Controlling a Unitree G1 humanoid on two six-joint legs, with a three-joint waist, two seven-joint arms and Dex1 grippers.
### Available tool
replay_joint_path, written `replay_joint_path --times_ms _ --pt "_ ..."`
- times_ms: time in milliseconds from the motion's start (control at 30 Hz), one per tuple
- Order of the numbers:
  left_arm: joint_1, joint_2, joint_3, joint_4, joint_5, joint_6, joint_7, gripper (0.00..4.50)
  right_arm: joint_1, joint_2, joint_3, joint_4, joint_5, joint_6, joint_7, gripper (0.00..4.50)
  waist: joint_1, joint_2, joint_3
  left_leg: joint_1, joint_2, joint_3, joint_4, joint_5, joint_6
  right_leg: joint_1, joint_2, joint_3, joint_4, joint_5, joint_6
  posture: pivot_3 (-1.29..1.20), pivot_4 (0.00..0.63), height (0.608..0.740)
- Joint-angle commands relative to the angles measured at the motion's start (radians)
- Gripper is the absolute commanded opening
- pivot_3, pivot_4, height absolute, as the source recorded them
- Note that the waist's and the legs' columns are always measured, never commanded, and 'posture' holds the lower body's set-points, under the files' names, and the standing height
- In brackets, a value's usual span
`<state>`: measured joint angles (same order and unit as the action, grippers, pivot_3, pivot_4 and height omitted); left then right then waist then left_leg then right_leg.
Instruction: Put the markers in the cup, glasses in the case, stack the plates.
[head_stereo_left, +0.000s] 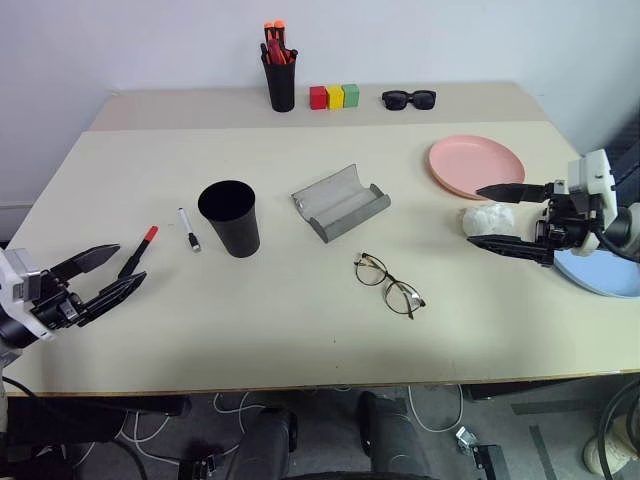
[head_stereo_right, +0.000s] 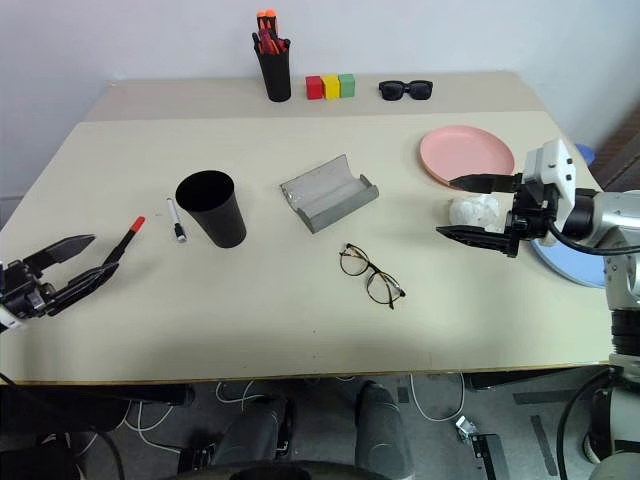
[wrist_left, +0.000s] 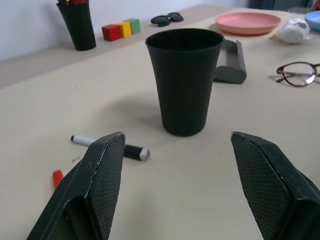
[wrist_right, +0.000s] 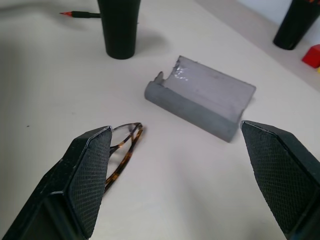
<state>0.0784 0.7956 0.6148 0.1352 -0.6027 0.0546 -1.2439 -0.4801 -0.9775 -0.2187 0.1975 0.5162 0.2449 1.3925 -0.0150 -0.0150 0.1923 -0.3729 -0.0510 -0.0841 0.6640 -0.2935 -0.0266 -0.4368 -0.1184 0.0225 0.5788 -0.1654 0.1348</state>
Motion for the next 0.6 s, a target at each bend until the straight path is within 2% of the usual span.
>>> replay_joint_path --times_ms 33,267,400,500,600 --pt "0.007 0.024 0.053 -0.019 -0.036 0.012 0.0 3.42 0.018 -0.015 -0.049 -0.046 0.016 0.003 -0.015 4.21 0.001 0.0 0.0 0.0 0.0 0.0 0.0 0.0 0.0 0.0 0.0 0.0 0.0 0.0 0.0 0.0 0.15 0.74" --pt "-0.032 0.019 0.001 -0.121 -0.082 0.155 0.097 3.42 0.056 -0.002 -0.055 -0.131 0.035 0.038 -0.055 4.21 0.001 0.0 0.0 0.0 0.0 0.0 0.0 0.0 0.0 0.0 0.0 0.0 0.0 0.0 0.001 0.0 0.15 0.74" --pt "-0.093 0.047 -0.011 -0.115 -0.084 0.192 0.103 3.42 0.07 0.015 -0.052 -0.185 0.042 0.051 -0.086 4.21 0.0 0.0 0.0 0.0 0.0 0.0 0.0 0.0 0.0 0.0 0.0 0.0 0.001 0.001 0.002 0.0 0.15 0.74" --pt "-0.108 0.089 0.01 -0.11 -0.157 0.305 0.054 3.42 0.091 0.041 -0.057 -0.265 0.055 0.065 -0.13 4.21 0.0 0.0 0.0 0.0 0.0 0.0 0.0 0.0 0.0 0.0 0.0 0.0 0.001 0.001 0.002 0.0 0.15 0.74" --pt "-0.125 0.108 0.003 -0.104 -0.164 0.343 0.06 3.42 0.105 0.059 -0.06 -0.303 0.063 0.066 -0.155 4.21 -0.003 0.0 0.0 0.0 0.0 0.0 0.0 0.0 0.0 0.0 0.0 0.0 0.001 0.002 0.003 0.0 0.15 0.74"
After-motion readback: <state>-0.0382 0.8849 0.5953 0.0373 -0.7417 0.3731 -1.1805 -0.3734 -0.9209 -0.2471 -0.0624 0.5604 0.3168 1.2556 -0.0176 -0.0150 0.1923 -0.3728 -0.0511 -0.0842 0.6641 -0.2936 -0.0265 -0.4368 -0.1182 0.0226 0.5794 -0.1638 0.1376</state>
